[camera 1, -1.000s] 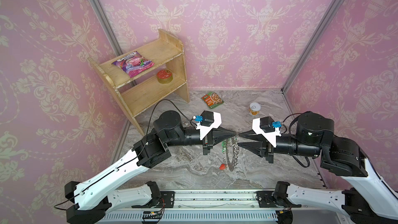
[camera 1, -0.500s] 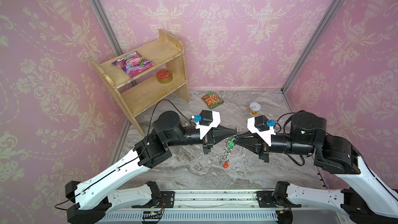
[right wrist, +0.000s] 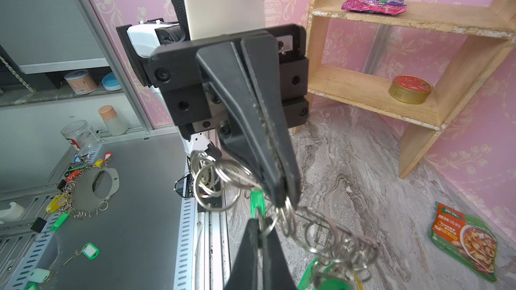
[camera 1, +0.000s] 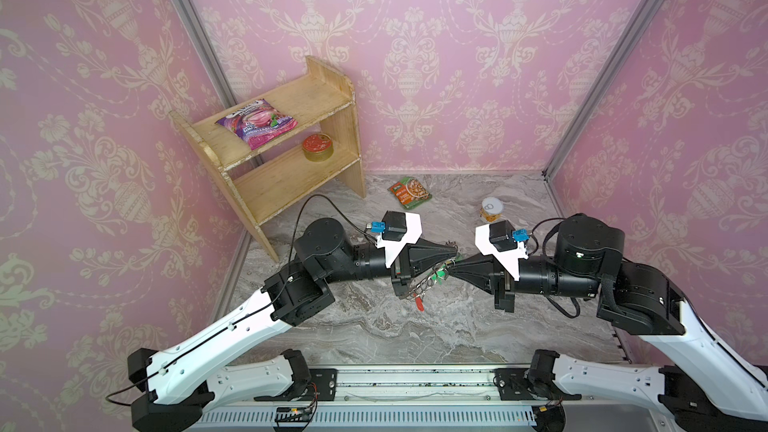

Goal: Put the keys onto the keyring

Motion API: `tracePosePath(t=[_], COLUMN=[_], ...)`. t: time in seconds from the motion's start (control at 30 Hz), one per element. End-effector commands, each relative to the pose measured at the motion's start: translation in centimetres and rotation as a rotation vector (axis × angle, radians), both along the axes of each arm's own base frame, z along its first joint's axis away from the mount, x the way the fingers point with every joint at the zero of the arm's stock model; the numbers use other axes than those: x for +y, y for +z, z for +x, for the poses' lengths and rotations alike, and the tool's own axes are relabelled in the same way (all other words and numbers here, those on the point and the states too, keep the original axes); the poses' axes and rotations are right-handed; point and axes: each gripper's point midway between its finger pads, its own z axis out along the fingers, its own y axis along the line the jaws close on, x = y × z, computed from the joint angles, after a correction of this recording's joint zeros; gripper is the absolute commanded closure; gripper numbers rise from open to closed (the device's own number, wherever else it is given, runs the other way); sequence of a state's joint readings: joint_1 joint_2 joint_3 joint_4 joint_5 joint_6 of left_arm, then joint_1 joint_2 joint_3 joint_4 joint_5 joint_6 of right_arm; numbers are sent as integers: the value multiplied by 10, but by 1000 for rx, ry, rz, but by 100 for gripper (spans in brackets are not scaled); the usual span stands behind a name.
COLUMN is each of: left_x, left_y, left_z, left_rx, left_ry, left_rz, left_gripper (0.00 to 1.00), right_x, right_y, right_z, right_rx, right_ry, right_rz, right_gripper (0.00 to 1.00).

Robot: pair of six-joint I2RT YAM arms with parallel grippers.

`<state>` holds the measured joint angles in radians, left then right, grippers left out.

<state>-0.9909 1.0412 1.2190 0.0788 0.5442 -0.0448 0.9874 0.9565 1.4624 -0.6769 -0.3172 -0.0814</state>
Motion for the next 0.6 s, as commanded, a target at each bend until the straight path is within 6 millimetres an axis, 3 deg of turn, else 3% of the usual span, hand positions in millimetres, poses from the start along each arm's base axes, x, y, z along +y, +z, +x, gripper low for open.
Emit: tracePosePath(t=[0.0,0.57], left_x=[7,1], left_y=[24,12], left_z=[-2,1], left_rx=[-33,-6], left_ry=[9,-8], left_rz=[-105,-87], left_gripper=[100,100], right_x=[10,14], right_y=[8,18], right_z=[-6,-10], right_rx=[10,-9], right_ry=[56,98], right_rz=[57,74], right_gripper=[97,87])
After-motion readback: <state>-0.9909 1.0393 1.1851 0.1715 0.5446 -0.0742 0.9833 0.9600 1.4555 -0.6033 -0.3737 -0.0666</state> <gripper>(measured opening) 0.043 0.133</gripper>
